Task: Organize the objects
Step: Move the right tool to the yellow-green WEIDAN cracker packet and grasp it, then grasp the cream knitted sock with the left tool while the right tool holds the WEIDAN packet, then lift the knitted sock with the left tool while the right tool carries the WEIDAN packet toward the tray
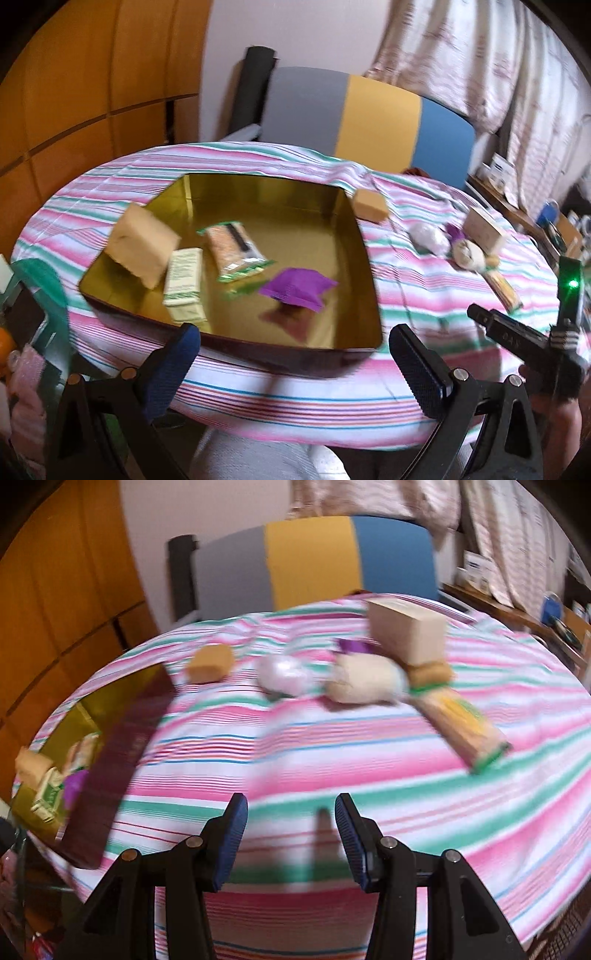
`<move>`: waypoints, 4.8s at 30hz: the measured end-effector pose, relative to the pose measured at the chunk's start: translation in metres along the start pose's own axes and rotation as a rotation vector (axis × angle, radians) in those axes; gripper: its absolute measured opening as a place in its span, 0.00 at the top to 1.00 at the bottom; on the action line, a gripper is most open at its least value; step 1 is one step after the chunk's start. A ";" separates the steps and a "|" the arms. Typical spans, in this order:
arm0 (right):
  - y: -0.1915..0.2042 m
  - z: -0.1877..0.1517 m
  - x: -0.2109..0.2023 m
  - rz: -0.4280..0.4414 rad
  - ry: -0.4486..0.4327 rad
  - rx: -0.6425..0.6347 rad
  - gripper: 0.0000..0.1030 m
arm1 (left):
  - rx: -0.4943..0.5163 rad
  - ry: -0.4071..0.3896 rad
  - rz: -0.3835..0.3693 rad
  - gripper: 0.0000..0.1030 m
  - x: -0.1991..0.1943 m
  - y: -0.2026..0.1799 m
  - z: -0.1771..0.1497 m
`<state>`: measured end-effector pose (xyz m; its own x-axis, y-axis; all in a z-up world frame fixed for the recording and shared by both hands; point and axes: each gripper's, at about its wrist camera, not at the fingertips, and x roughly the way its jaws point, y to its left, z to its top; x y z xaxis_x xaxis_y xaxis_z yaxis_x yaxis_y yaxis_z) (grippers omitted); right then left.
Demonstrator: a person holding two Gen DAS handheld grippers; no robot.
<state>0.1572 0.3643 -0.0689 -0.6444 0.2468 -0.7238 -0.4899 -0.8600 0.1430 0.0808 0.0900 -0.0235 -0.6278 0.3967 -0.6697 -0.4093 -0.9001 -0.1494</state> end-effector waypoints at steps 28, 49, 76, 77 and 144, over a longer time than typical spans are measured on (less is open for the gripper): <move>-0.127 0.062 0.059 -0.124 0.011 -0.039 0.35 | 0.202 0.055 -0.122 0.00 0.015 -0.088 0.007; -0.134 0.028 0.034 -0.100 -0.114 0.062 0.53 | 0.464 0.038 -0.226 0.00 0.105 -0.231 0.063; -0.138 0.023 0.033 -0.091 -0.146 0.094 0.53 | 0.684 0.022 -0.288 0.42 0.195 -0.298 0.057; -0.138 0.023 0.033 -0.092 -0.146 0.094 0.53 | 0.698 -0.002 -0.280 0.43 0.190 -0.297 0.052; -0.101 0.003 0.016 -0.192 -0.144 0.017 0.54 | 0.363 -0.001 -0.352 0.30 0.063 -0.145 -0.030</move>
<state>0.1948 0.4568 -0.0927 -0.6152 0.4672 -0.6350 -0.6206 -0.7837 0.0246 0.1207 0.2404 -0.0656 -0.4110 0.6652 -0.6233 -0.8002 -0.5909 -0.1030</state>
